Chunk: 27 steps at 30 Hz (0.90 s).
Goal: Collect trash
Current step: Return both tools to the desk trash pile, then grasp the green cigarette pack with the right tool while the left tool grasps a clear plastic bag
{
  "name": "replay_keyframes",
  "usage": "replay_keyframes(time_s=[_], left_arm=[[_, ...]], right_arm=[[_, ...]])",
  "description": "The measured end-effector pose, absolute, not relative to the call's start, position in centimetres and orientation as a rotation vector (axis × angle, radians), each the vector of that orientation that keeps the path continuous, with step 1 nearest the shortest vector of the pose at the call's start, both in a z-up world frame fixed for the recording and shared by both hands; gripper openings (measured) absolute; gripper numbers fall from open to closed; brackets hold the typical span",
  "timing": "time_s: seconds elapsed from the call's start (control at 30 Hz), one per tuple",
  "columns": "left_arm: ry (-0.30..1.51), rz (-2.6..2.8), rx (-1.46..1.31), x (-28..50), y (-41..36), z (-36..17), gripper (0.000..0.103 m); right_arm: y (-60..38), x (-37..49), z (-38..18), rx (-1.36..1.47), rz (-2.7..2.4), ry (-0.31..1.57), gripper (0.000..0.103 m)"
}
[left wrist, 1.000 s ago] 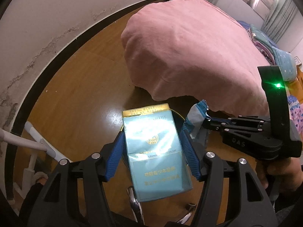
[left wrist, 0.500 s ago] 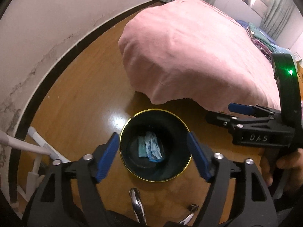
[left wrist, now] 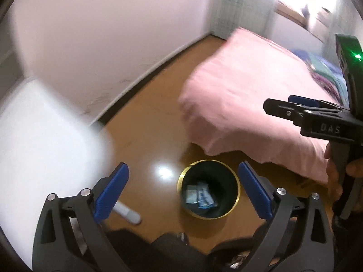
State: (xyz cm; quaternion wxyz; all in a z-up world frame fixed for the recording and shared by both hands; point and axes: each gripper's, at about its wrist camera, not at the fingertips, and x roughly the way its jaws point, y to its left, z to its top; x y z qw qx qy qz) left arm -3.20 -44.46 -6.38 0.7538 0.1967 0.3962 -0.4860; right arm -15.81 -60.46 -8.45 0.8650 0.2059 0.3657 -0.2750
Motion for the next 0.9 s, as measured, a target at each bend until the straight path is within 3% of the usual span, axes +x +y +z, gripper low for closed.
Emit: replay_keyframes(time_s=[0.3,0.5,0.7,0.87,0.9], left_arm=[[0.854,-0.642,0.129,6.8,-20.5,1.2,0.094],[0.845,-0.350,-0.006,10.3,-5.3,1.1,0.094],[0.875,-0.272,-0.098,10.9,2.2,0.0,0.094],[0.879,-0.303,-0.077,11.6,1.7,-0.4,0.094],[0.877,-0.311,-0.063,12.1,1.2,-0.4,0.094]], right_arm=[[-41.8,2.1,-5.0,0.262,0.002,0.807,0.090],[-32.7,11.6,-6.1,0.367,0.254,0.898,0.090],[-31.2,17.3,-9.0,0.630,0.305,1.003,0.082],[-32.0,19.7,-10.7,0.786,0.304,1.017,0.070],[-32.2,20.1,-10.7,0.797,0.295,1.013,0.063]])
